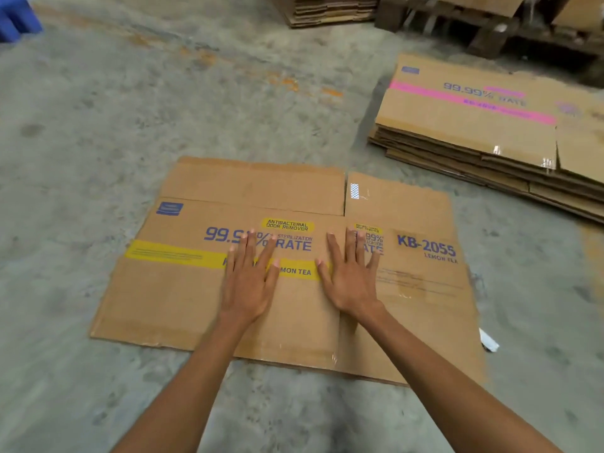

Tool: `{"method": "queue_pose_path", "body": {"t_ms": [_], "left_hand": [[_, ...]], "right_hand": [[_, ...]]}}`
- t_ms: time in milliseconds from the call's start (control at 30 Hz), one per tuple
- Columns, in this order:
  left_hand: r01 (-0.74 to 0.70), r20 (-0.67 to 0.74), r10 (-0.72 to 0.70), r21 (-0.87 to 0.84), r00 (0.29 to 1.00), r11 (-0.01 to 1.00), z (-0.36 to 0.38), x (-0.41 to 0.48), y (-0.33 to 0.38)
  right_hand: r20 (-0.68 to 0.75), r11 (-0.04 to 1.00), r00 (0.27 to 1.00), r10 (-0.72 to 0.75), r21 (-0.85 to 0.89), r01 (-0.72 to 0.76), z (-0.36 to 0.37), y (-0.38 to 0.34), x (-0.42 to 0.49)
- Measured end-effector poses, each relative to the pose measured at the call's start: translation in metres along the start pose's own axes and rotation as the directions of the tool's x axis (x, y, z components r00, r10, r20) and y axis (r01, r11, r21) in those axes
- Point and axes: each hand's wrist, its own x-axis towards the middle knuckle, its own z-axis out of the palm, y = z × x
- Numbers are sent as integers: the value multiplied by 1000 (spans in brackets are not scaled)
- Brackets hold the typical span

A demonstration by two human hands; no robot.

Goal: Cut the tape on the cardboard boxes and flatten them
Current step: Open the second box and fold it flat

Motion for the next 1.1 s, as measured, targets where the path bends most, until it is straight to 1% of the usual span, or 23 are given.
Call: {"method": "queue_pose_path", "body": {"t_ms": [100,167,267,367,433,500,567,633,700,767,833,967,1033,1100], "left_hand": [[-3,-62,7,70,998,998,29,-6,-5],[16,-85,-7,101,996,995,36,-2,-4],[6,-82,4,114,997,993,34,0,-4],[9,-27,-7,88,1000,996,31,0,-3],[0,91,-3,30,996,1000,22,4,-6],[-52,281,48,9,959,999,0,7,-14],[-168,397,137,45,907,985,-34,5,-26],[-271,494,180,117,851,955,-61,-11,-45],[-348,566,175,214,806,913,-74,-32,-66],[-393,622,131,305,772,868,-73,-48,-81],[-391,621,99,354,777,850,-65,-58,-84],[-364,512,113,422,852,830,-51,-74,-74],[-355,483,118,437,868,826,-47,-81,-72],[-341,466,107,453,878,824,-47,-87,-71]], "right_hand": [[-102,1000,995,-19,-24,16,35,2,-4],[-127,999,992,-24,-46,18,42,3,2],[-145,998,989,-41,-52,34,41,3,5],[-88,998,996,-34,-56,29,40,4,4],[0,998,999,-32,-55,32,34,6,6],[93,998,994,-58,-17,60,22,8,5],[149,990,979,-142,11,142,6,10,-8],[236,964,937,-258,3,265,-9,8,-37],[356,923,879,-318,-97,373,-13,7,-67],[411,850,851,-328,-265,456,-8,9,-85],[443,808,838,-320,-334,485,-4,9,-87],[500,775,802,-326,-344,529,-14,0,-82],[503,772,805,-314,-358,525,-17,-5,-85],[490,780,824,-283,-383,495,-18,-12,-91]]}}
